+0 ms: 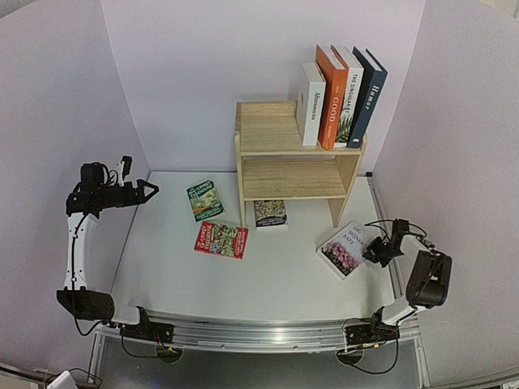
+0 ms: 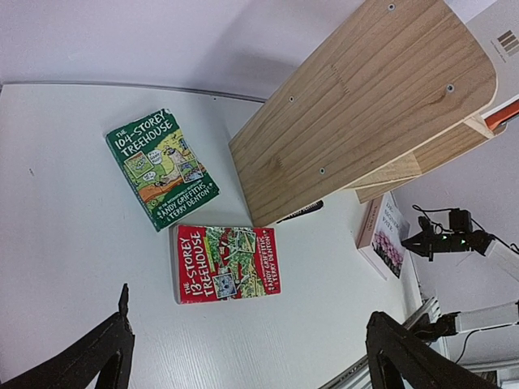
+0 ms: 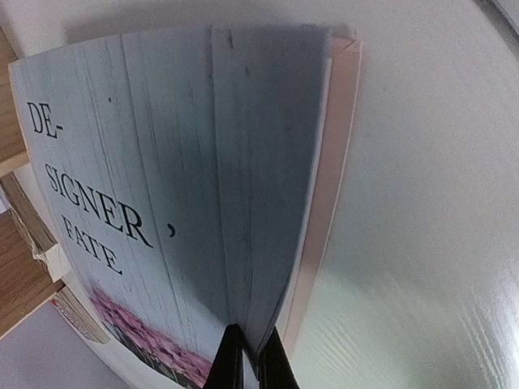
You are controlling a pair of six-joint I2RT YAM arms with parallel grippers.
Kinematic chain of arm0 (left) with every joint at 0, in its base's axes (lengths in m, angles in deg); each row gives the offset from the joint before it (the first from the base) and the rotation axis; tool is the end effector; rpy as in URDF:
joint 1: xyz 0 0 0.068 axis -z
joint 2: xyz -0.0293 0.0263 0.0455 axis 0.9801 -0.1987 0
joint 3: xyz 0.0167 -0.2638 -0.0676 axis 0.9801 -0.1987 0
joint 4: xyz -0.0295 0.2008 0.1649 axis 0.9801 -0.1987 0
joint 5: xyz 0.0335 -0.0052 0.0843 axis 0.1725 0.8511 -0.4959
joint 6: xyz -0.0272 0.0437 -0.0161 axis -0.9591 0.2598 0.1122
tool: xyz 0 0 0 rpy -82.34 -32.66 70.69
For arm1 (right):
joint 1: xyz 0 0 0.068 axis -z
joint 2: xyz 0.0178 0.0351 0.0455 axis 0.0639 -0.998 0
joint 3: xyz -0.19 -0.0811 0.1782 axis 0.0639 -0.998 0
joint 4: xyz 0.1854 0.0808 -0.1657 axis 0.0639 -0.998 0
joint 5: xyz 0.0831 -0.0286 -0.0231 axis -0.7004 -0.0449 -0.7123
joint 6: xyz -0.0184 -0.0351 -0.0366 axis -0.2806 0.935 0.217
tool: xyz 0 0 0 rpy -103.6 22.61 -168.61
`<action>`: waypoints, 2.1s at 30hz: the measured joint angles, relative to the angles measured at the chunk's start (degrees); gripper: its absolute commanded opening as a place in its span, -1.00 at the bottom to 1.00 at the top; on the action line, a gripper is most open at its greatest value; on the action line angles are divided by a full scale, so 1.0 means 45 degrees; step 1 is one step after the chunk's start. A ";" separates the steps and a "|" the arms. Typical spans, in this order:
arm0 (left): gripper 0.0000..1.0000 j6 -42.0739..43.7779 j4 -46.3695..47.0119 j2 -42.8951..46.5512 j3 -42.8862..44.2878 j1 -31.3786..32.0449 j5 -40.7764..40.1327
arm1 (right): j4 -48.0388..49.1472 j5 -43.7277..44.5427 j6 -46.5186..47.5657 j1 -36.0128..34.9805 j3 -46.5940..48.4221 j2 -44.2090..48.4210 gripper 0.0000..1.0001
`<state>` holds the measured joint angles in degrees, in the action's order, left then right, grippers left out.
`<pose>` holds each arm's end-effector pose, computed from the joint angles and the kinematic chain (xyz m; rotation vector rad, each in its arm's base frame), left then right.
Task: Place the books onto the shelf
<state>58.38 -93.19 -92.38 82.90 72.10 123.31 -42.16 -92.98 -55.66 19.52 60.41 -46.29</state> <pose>0.2541 0.0054 0.4344 0.1490 2.2106 -0.7948 0.2642 -0.0618 0.1608 1.0771 2.6261 0.5814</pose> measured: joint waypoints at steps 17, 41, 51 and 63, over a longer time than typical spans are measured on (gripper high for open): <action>0.97 0.0127 0.0326 -0.0058 -0.1121 0.0494 0.0681 | -0.2254 0.0273 -0.1714 -0.7427 0.0365 0.1863 -1.00; 0.99 0.5622 -0.0824 -0.0682 -0.4338 0.4720 0.1931 | -0.1854 0.1725 0.1579 -1.5327 0.8596 -0.2006 -1.00; 0.99 1.1397 -0.1739 -0.2888 -0.4192 0.5826 0.2557 | -0.1757 0.0950 0.3303 -1.5790 1.0557 -0.3872 -1.00; 0.99 1.5100 -0.3288 -0.3818 -0.2625 0.5979 0.3117 | -0.1737 -0.0537 0.5060 -1.6115 1.2895 -0.4215 -1.00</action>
<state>126.33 -107.98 -109.56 71.09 99.01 137.33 -49.98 -95.40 -32.89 -53.00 118.44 -65.26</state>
